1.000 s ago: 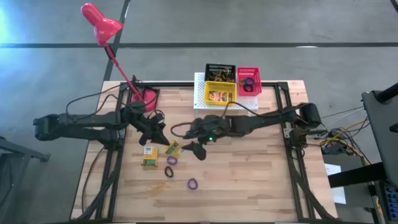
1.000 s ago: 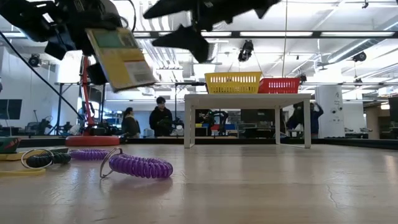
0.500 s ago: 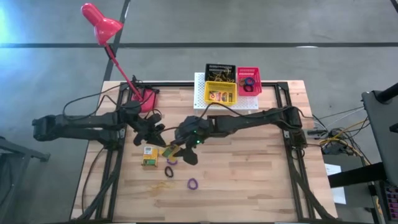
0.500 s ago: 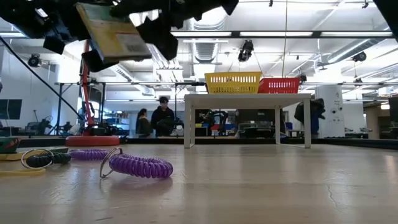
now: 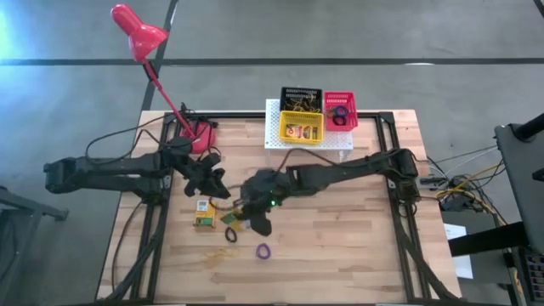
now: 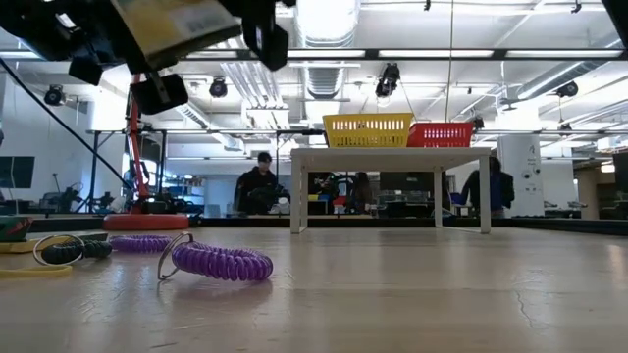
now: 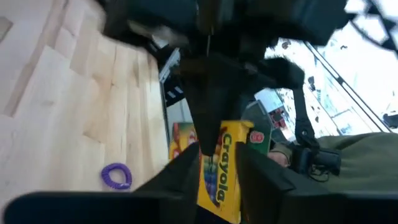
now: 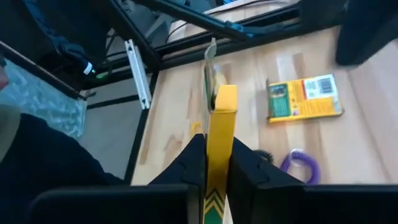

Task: Pick & Place Office Desk Supplies
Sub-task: Put the yellow crayon box in the yellow bin on the shelf

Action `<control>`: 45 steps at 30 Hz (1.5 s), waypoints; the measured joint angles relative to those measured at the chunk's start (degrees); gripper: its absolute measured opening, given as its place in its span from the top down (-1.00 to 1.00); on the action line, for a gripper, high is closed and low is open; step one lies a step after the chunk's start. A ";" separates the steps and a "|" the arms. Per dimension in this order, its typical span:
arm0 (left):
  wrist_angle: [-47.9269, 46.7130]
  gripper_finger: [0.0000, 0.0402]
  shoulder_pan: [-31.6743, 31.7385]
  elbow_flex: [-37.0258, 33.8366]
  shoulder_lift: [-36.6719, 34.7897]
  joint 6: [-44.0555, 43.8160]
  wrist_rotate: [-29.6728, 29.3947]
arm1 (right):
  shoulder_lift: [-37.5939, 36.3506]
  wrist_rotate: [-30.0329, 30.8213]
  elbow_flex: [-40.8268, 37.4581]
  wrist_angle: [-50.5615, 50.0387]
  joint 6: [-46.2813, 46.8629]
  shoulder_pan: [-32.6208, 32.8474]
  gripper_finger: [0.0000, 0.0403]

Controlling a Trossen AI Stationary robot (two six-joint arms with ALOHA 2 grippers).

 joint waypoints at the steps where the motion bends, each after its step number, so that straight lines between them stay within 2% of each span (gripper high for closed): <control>1: 0.69 0.40 0.19 0.00 0.00 -0.04 0.37 | -0.26 1.53 -0.20 -0.08 0.70 0.80 0.86; 6: 6.98 0.14 0.49 0.00 -0.17 -1.34 3.23 | -4.95 11.16 -2.69 -0.23 4.30 3.79 0.85; 10: 13.60 0.06 0.49 0.00 -0.77 -0.72 3.09 | -11.48 15.59 -6.32 -0.06 7.00 4.92 0.85; 14: 19.52 0.06 -0.48 0.16 -1.26 5.58 -2.83 | -18.18 20.45 -9.25 0.24 7.54 5.73 0.85; 19: 20.39 0.08 -2.33 3.95 -1.49 19.01 -12.61 | -24.14 28.81 -12.49 1.19 7.37 5.77 0.85; 22: 20.31 0.07 -3.09 7.15 -1.13 23.06 -19.44 | -26.09 33.17 -15.26 9.15 5.21 5.67 0.85; 25: 20.25 0.01 -3.26 10.56 0.10 25.54 -22.69 | -27.07 34.83 -17.52 19.47 1.71 5.42 0.85; 29: 18.84 -0.17 -3.32 15.47 3.81 25.24 -23.00 | -26.97 37.32 -19.65 27.89 -1.36 4.77 0.85; 33: 16.01 -0.37 -3.66 19.88 8.01 23.15 -21.08 | -26.88 40.15 -20.18 28.54 -2.59 4.32 0.85; 36: 15.93 -0.45 -3.66 22.27 9.99 22.69 -17.68 | -26.88 40.50 -20.18 28.51 -3.53 4.24 0.85; 40: 15.53 -0.40 -3.66 23.49 11.09 22.96 -16.05 | -26.88 40.49 -20.16 28.55 -3.67 4.24 0.85; 45: 11.84 -0.12 -3.99 23.17 12.49 25.23 -17.66 | -26.88 40.51 -20.16 28.52 -3.69 4.22 0.85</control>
